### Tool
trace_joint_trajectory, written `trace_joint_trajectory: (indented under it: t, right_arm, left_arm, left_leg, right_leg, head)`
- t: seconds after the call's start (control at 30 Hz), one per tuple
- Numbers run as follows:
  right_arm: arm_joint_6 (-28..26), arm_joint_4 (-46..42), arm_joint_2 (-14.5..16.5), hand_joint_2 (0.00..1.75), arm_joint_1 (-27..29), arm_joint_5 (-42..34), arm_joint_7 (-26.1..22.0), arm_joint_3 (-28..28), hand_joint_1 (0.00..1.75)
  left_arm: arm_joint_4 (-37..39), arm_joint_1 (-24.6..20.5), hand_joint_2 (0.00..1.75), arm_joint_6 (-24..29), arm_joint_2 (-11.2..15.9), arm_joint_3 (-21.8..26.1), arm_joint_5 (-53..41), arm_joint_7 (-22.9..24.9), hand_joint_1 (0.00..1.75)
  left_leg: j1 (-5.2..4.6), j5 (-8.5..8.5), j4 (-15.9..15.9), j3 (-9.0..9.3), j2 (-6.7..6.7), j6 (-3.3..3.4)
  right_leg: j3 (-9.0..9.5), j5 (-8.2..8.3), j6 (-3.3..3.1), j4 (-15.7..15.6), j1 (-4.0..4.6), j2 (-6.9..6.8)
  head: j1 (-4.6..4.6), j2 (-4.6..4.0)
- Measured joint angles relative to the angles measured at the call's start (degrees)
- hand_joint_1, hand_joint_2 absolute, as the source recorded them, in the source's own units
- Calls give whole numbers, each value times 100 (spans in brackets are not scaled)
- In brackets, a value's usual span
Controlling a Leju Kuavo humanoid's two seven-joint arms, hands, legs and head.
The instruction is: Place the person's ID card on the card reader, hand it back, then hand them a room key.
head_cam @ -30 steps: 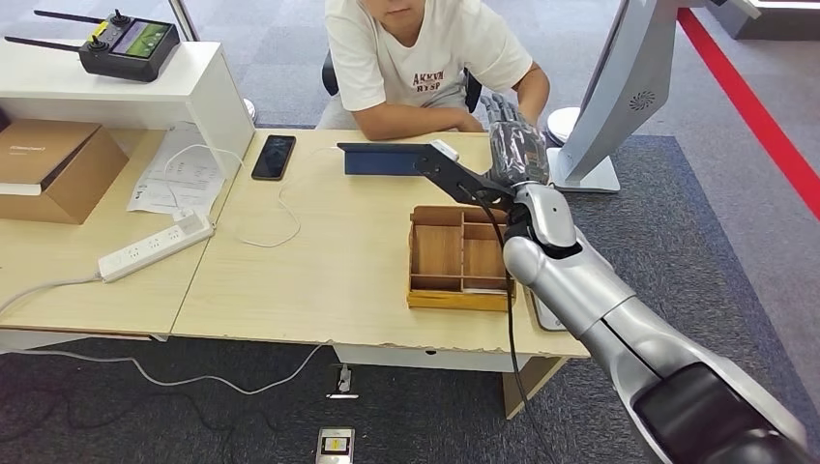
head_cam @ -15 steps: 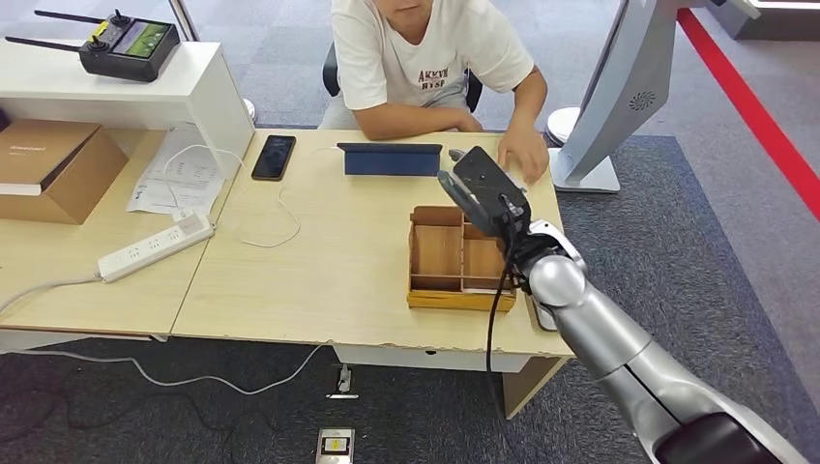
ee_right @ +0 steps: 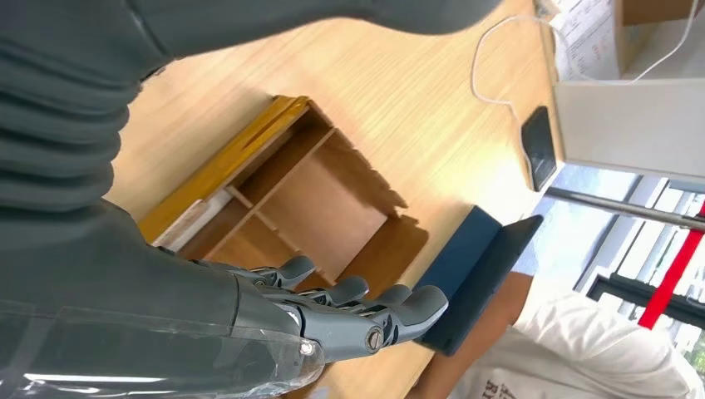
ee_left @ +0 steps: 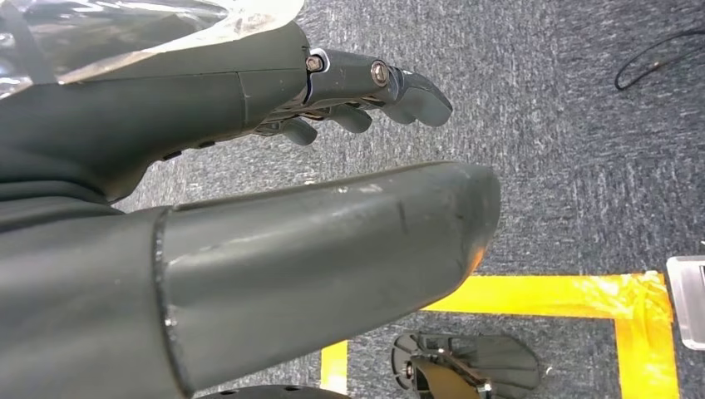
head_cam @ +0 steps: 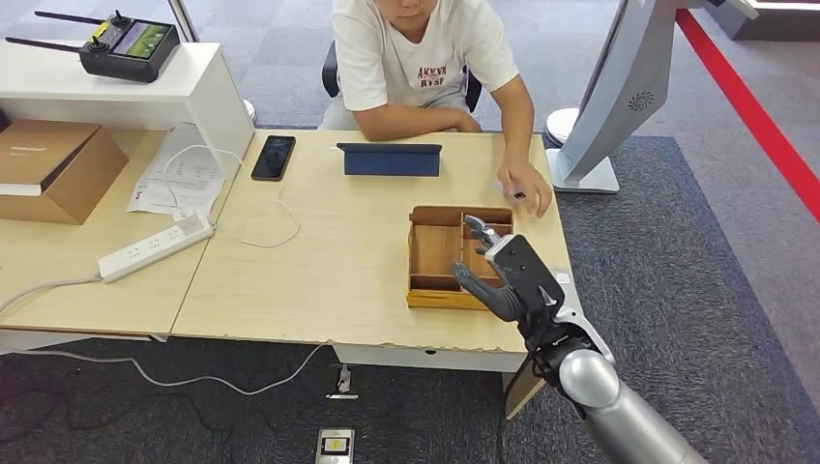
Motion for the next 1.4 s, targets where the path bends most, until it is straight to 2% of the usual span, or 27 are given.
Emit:
trace_joint_trajectory:
  t: [0.2,0.43,0.5,0.6,0.7,1.07,1.4]
  right_arm:
    - [-113,-282,-68,175,455,1390,298,-201,0]
    - [-265,-367,-75,175,639,2975,874,-233,0]
    - [-319,-367,-77,175,661,3733,1212,-232,0]
    - [-431,-331,-73,175,721,5418,1711,-223,0]
    - [-455,-240,-22,175,809,6363,1821,-197,0]
    - [-441,159,350,175,847,6751,1784,-90,0]
    - [-459,467,564,175,819,6558,1664,-4,0]
  left_arm:
    - [0,-2,0,1,-1,30,-32,-9,0]
    - [0,-6,0,1,-9,32,-91,-6,0]
    - [0,-7,0,5,-11,32,-102,-4,0]
    - [0,-8,0,18,-15,31,-126,24,0]
    - [0,-12,0,18,-15,30,-140,44,0]
    - [0,-20,0,18,-31,30,-175,32,0]
    - [0,-21,0,18,-31,30,-177,44,0]
  left_leg:
    - [0,0,0,-1,0,0]
    - [0,0,-1,0,1,0]
    - [0,0,-1,0,1,0]
    - [0,0,-1,-1,0,0]
    - [0,0,-2,-3,0,0]
    - [2,0,-3,-3,0,0]
    - [2,0,-3,-4,0,0]
  right_leg:
    - [0,0,0,0,0,0]
    - [0,0,0,0,0,0]
    - [0,0,0,0,0,0]
    - [0,0,0,0,0,0]
    - [-1,-1,-1,0,0,0]
    - [-1,-1,-2,0,1,0]
    - [-1,-2,-2,0,2,0]
  head:
    - [0,0]
    - [0,0]
    - [0,0]
    - [0,0]
    - [-1,0]
    - [1,0]
    - [0,0]
